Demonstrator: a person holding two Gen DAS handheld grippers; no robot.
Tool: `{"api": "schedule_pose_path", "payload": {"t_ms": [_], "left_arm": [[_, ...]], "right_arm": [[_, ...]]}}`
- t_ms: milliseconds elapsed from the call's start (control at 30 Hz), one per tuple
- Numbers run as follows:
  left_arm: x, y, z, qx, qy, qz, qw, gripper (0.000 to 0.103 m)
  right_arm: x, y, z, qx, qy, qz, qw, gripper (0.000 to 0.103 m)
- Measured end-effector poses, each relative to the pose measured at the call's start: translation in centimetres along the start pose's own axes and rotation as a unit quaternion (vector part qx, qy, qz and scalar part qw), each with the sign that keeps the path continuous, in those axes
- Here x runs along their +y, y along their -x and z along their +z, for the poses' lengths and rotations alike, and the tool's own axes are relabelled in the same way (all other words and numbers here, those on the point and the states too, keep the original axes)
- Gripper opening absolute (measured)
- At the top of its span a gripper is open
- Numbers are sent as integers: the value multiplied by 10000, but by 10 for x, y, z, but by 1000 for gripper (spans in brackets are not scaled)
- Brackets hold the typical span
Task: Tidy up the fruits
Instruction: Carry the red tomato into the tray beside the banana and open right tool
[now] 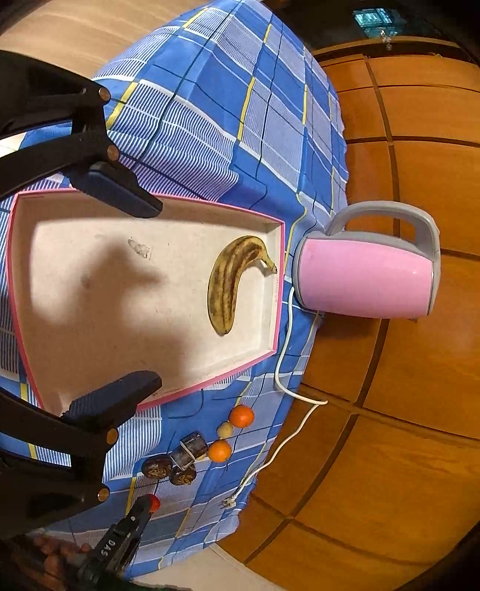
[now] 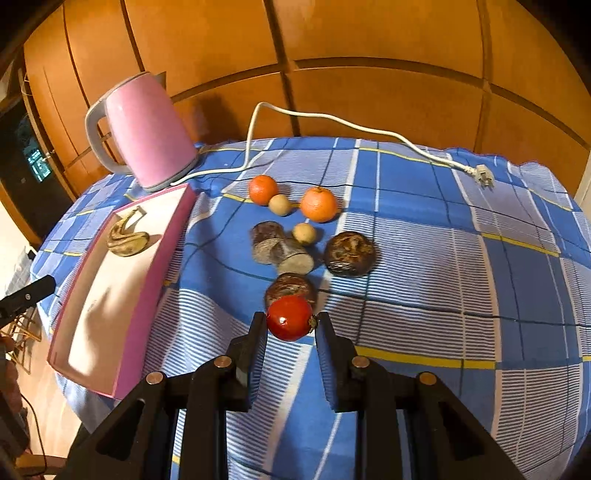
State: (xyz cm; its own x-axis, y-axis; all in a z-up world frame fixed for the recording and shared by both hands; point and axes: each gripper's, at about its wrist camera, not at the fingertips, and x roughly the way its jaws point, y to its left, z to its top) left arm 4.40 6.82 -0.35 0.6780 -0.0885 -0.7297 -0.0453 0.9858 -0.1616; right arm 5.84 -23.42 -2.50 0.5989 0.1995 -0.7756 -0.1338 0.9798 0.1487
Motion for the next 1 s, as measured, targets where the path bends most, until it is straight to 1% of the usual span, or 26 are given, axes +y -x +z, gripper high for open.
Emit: {"api": "schedule_pose_path", "payload": {"t_ms": [100,167,333,533,633,800,867,933,967,1000], "left_arm": [[2,1,-2,-33,-32,28,10000,88],[4,1,-3,-17,15,20,10000,90],[10,2,-5,-8,110,24,9999,90],[24,4,-5,-24,351,45,9994,90],[30,4,-6,-24,388,74,9992,90],[31,5,-9,-35,297,88,9995,89],[31,6,-11,-27,246,45,9997,89],[30,5,-12,-24,221,10,9998,89],[29,5,-12,-16,202,-12,9998,86],[28,4,-12,8,174,-39,9998,81]], "right_arm": [[8,2,2,5,0,205,9998,26],[20,5,3,-4,127,363,9993,26],[54,5,8,5,483,721,9962,26],[102,-6,15,164,913,1210,9883,27],[129,-15,19,236,1149,1338,9840,27],[157,-41,27,389,1265,1336,9822,29],[158,-51,30,417,1205,1056,9862,30],[156,-54,30,423,1081,1055,9876,33],[154,-53,30,403,1062,1031,9882,35],[153,-52,29,393,1051,1005,9886,35]]}}
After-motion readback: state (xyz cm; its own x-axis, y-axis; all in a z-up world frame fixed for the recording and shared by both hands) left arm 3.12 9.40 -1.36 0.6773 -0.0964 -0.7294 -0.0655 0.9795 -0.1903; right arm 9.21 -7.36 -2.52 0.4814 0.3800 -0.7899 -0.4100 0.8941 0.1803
